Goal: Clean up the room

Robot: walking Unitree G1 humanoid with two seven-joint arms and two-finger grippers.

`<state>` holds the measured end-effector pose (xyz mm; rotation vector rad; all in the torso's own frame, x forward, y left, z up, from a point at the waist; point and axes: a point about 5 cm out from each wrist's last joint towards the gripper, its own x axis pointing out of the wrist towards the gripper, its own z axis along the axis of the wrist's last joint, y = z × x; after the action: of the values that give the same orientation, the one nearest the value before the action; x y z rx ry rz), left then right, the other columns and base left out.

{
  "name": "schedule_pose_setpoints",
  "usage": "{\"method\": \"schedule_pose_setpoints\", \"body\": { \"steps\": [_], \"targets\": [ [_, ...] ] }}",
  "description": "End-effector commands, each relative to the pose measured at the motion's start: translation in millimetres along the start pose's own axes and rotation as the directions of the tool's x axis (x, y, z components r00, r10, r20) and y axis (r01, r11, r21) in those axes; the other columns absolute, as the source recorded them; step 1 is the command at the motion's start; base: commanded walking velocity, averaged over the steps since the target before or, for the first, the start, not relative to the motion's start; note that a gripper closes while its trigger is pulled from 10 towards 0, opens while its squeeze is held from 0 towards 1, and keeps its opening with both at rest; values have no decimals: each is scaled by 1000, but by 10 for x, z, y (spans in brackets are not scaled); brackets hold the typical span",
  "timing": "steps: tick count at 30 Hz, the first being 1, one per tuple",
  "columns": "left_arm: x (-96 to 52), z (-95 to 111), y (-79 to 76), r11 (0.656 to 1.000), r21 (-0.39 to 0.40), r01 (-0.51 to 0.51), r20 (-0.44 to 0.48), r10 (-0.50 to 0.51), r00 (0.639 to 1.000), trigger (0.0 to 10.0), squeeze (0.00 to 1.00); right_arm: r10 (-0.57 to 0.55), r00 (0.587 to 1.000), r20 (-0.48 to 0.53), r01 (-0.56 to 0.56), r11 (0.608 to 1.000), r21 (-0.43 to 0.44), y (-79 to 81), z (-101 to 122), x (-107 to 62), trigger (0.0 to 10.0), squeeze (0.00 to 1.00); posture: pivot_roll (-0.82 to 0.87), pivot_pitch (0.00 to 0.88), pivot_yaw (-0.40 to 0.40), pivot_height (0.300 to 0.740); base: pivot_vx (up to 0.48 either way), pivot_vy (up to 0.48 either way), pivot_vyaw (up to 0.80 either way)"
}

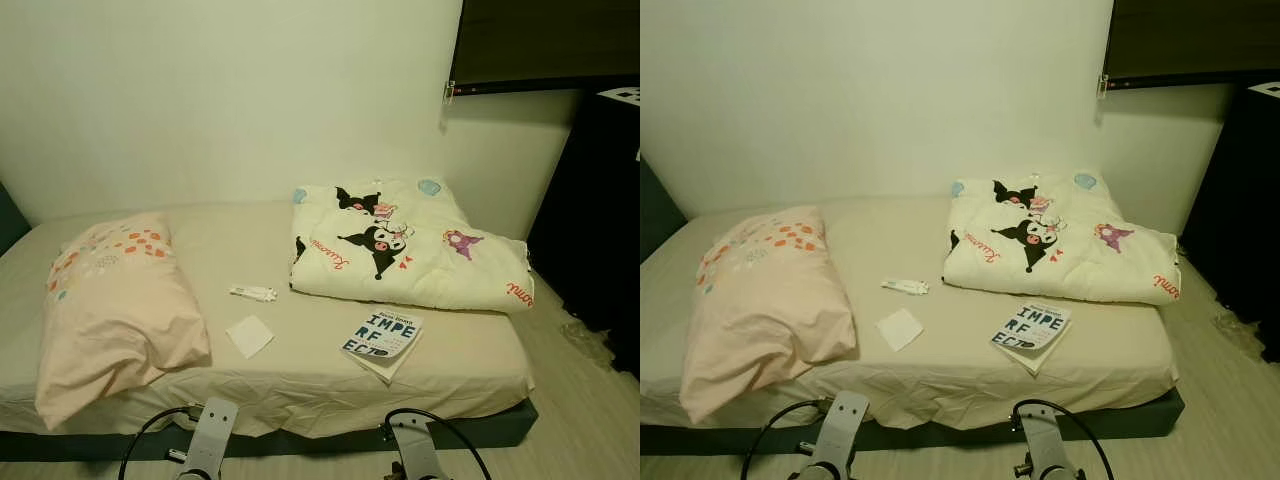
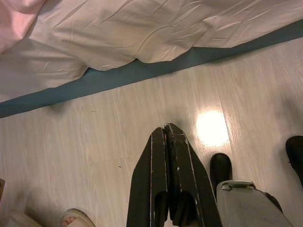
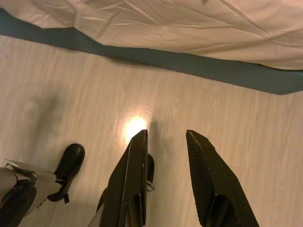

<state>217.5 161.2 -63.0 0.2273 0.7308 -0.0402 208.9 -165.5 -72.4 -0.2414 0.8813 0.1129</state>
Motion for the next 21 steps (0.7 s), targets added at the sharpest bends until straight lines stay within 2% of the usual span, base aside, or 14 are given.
{"method": "schedule_pose_setpoints", "body": {
  "steps": [1,5,9,12,14,18,20,21],
  "targets": [
    [-4,-24,59,1000,18,-17,-6,17,1000,10000,0,21,1000,7,-21,1000,-17,40,-1,-2,10000,0,-18,0,41,740,0,0,0],
    [0,33,144,999,-3,-40,41,40,998,10000,0,-14,999,42,11,998,57,-165,8,-17,10000,0,-25,0,30,740,0,0,0],
    [2,67,176,999,8,-44,64,44,997,10000,0,-19,997,71,15,998,56,-200,11,-29,10000,0,-30,0,30,740,0,0,0],
    [-8,138,252,998,29,-54,129,49,990,10000,0,-38,988,149,23,995,97,-288,100,-47,10000,0,-33,0,34,740,0,0,0],
    [-13,152,269,998,30,-57,143,52,988,10000,0,-43,985,165,25,994,109,-307,122,-51,10000,0,-33,0,34,740,0,0,0],
    [-44,200,388,996,14,-94,197,89,976,10000,0,35,955,296,-78,988,135,-298,309,-92,10000,0,-33,0,35,740,0,0,0],
    [-70,245,458,994,-12,-107,239,107,965,10000,0,194,882,430,-265,958,112,-167,519,-190,10000,0,-31,8,39,740,0,0,0],
    [-70,245,458,994,-12,-107,239,107,965,10000,0,194,882,430,-265,958,112,-167,519,-190,10000,0,-31,8,39,740,0,0,0]
  ]
}}
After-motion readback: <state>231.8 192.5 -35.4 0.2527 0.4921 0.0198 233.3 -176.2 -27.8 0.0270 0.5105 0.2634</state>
